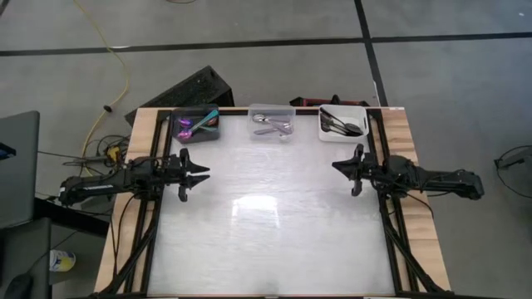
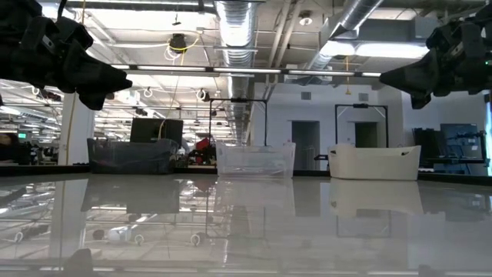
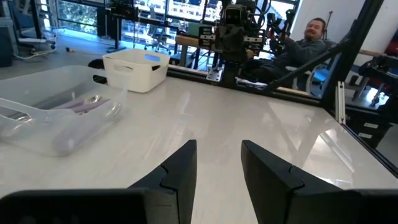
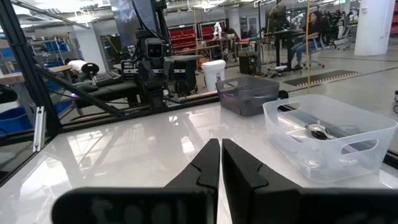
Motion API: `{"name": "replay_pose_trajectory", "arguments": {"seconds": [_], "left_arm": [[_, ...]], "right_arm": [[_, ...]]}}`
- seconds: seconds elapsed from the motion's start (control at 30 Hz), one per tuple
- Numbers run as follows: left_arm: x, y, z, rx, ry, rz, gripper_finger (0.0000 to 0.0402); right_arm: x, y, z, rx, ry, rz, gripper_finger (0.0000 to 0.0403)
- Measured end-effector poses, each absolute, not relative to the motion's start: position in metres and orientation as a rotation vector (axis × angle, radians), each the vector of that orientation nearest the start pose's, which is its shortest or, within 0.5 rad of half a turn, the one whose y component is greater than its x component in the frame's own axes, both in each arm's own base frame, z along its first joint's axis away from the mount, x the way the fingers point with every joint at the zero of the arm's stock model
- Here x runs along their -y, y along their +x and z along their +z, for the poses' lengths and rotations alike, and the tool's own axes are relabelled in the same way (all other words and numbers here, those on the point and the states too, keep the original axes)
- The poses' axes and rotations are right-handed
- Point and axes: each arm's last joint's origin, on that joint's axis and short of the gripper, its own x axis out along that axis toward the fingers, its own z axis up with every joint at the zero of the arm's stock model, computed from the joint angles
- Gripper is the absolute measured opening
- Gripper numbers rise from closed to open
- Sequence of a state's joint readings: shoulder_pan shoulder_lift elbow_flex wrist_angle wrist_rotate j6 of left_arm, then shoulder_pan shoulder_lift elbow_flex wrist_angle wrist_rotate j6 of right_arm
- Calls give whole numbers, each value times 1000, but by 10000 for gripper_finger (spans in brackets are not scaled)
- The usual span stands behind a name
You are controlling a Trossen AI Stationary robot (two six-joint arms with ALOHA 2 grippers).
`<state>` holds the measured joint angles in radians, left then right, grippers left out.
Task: Sort silverware by color (type)
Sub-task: Return to Home Position
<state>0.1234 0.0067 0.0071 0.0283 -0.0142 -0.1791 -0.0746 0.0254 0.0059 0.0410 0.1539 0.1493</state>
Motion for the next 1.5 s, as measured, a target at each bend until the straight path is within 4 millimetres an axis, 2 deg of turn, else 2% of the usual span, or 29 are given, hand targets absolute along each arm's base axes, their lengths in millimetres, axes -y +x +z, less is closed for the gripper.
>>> {"name": "replay_pose_trajectory", "arguments": {"seconds": [1.5], "left_arm": [[-12, 98, 166, 20, -179, 131, 111]], "right_arm": [[12, 98, 167, 38, 150, -227, 43]]}}
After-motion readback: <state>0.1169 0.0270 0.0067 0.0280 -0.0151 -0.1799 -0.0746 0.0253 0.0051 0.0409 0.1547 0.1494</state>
